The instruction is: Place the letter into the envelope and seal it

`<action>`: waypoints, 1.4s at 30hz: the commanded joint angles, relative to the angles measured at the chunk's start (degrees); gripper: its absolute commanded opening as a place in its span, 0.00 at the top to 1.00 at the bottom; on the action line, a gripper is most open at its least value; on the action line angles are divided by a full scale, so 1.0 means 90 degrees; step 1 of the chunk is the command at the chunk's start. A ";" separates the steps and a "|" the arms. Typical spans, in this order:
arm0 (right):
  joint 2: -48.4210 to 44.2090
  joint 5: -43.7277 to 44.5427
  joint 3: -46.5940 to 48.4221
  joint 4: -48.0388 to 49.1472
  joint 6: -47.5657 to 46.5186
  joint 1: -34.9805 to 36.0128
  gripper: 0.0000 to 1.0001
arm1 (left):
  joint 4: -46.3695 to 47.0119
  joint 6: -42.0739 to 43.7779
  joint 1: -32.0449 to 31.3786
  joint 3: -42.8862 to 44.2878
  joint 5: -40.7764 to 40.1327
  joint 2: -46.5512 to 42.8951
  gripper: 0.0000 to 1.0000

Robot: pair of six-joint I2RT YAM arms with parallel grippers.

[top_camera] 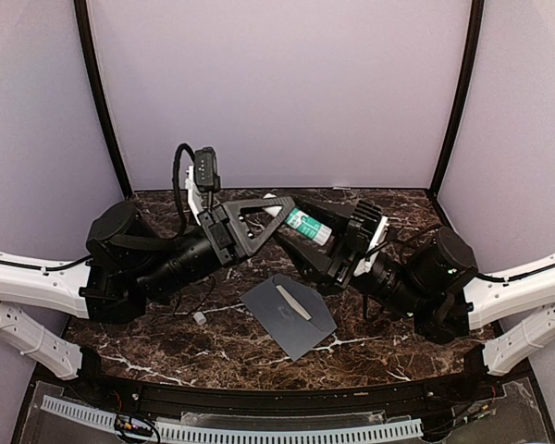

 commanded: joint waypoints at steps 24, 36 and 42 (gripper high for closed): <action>0.0057 0.0072 0.0158 0.0348 0.0022 0.0034 0.88 | 0.0159 -0.0006 -0.0026 -0.0060 0.0090 0.0065 1.00; -0.0018 0.0384 0.0126 0.0218 0.0160 0.0030 1.00 | 0.0320 0.0097 -0.0028 -0.0516 -0.0197 -0.0220 0.55; -0.0212 0.0603 0.0011 -0.0072 0.0245 0.0031 1.00 | 0.0032 0.0262 -0.0028 -0.0946 -0.0566 -0.0600 0.42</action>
